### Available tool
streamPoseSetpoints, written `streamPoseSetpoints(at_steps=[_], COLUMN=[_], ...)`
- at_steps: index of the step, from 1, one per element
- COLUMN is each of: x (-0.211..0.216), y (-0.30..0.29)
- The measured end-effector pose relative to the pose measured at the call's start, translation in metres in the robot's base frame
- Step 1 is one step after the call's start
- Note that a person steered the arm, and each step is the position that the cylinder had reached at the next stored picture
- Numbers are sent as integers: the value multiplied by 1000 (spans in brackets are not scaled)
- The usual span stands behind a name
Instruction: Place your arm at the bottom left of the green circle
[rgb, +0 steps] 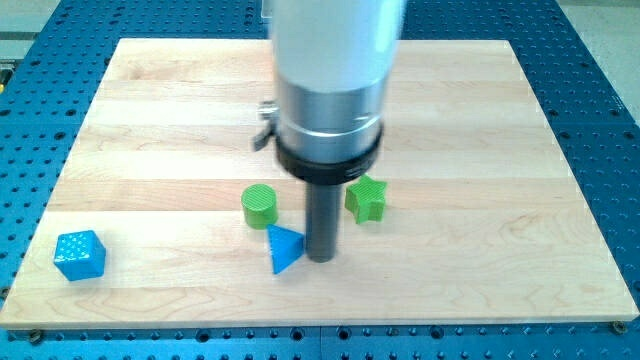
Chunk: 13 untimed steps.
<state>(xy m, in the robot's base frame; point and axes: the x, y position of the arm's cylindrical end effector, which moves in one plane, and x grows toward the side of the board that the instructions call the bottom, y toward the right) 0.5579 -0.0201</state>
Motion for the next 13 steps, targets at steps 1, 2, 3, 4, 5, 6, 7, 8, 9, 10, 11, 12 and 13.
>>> streamPoseSetpoints(at_steps=[1, 2, 3, 4, 5, 6, 7, 8, 9, 10, 11, 12, 13], x=[0, 31, 33, 25, 27, 26, 26, 27, 30, 37, 42, 42, 42], y=[-87, -49, -117, -160, -101, -76, -63, -64, -64, -64, -64, -63, -63])
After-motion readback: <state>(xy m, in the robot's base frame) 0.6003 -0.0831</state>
